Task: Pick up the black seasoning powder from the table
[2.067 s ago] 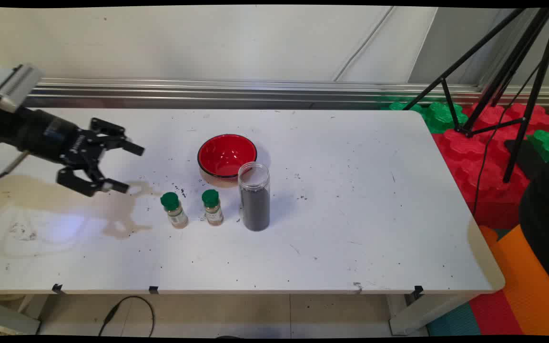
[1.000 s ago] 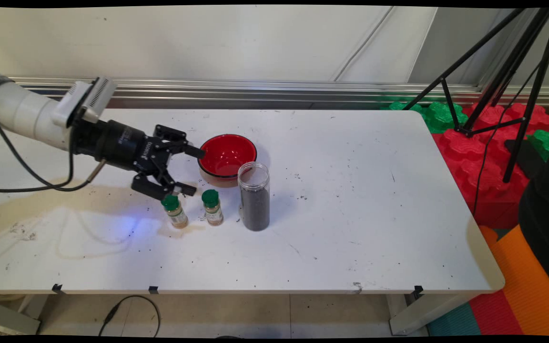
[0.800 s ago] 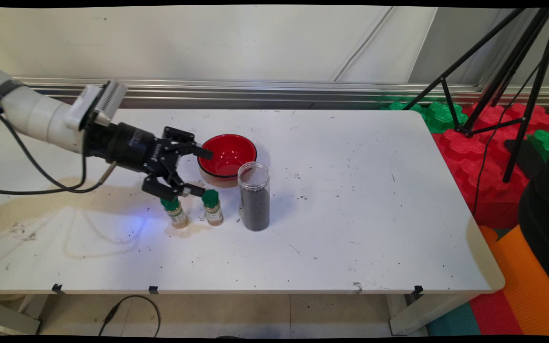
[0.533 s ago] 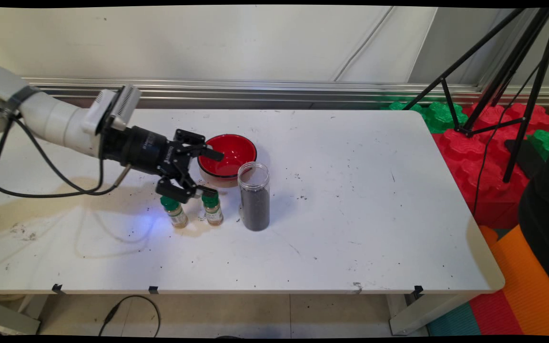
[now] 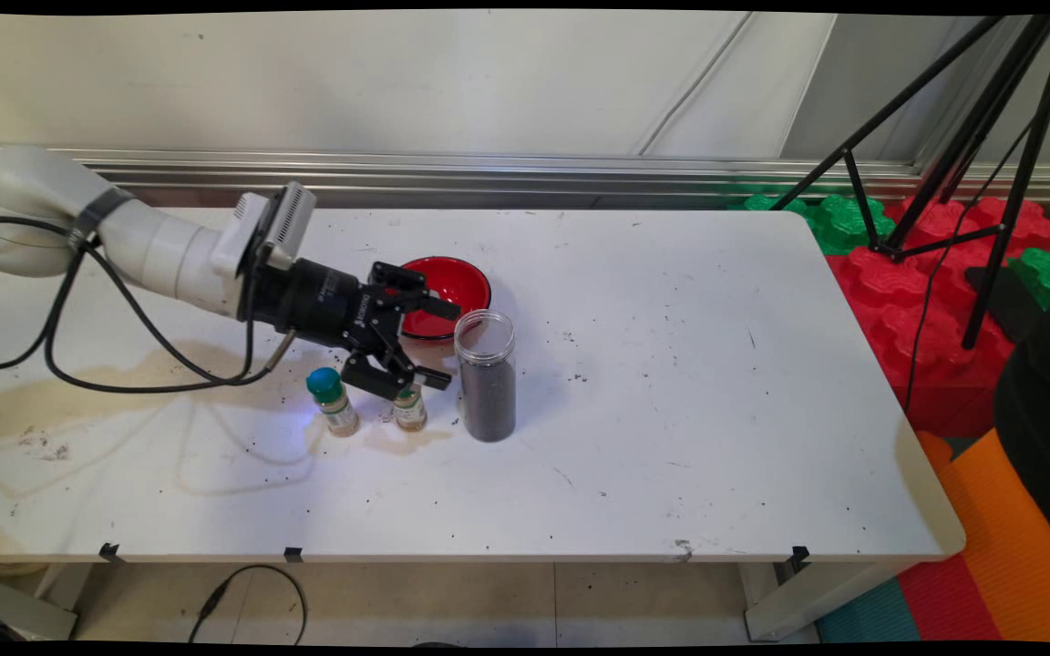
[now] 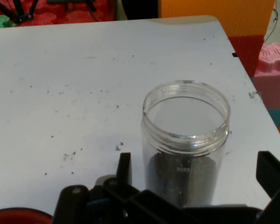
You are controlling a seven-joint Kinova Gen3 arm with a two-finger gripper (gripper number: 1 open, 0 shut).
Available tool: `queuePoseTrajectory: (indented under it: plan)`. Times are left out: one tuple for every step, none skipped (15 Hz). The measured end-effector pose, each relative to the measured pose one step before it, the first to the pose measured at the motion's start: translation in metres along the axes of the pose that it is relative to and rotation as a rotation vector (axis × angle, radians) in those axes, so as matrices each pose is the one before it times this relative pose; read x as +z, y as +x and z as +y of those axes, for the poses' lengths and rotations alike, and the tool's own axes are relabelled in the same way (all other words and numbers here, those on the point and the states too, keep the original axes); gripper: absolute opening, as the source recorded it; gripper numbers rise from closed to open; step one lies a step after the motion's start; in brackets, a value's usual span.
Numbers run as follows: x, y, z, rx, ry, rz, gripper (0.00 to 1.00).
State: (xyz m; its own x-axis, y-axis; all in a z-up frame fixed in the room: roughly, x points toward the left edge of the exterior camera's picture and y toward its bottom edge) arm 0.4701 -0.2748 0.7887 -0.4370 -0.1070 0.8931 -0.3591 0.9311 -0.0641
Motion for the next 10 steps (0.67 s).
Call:
queuePoseTrajectory:
  plan:
    - [0.00412, -0.00148, -0.00006, -0.00097, -0.0005, -0.00013, 1.0]
    - [0.00394, -0.00126, 0.00005, -0.00011, -0.00077, 0.00052, 1.0]
    - [0.00367, -0.00111, -0.00004, -0.00041, -0.00023, 0.00073, 1.0]
    - [0.00301, -0.00079, -0.00008, -0.00075, -0.00026, 0.00067, 1.0]
    - [0.00332, -0.00088, -0.00025, -0.00082, 0.00044, 0.00067, 1.0]
    - [0.00279, -0.00063, -0.00042, -0.00062, 0.00055, 0.00043, 1.0]
    - [0.00286, -0.00077, -0.00029, -0.00143, 0.00106, 0.00047, 1.0]
    - [0.0028, -0.00077, -0.00032, -0.00103, 0.00041, -0.00026, 1.0]
    - [0.00237, -0.00075, -0.00045, -0.00134, 0.00016, -0.00051, 1.0]
    - [0.00136, -0.00059, -0.00022, -0.00101, 0.00045, -0.00047, 1.0]
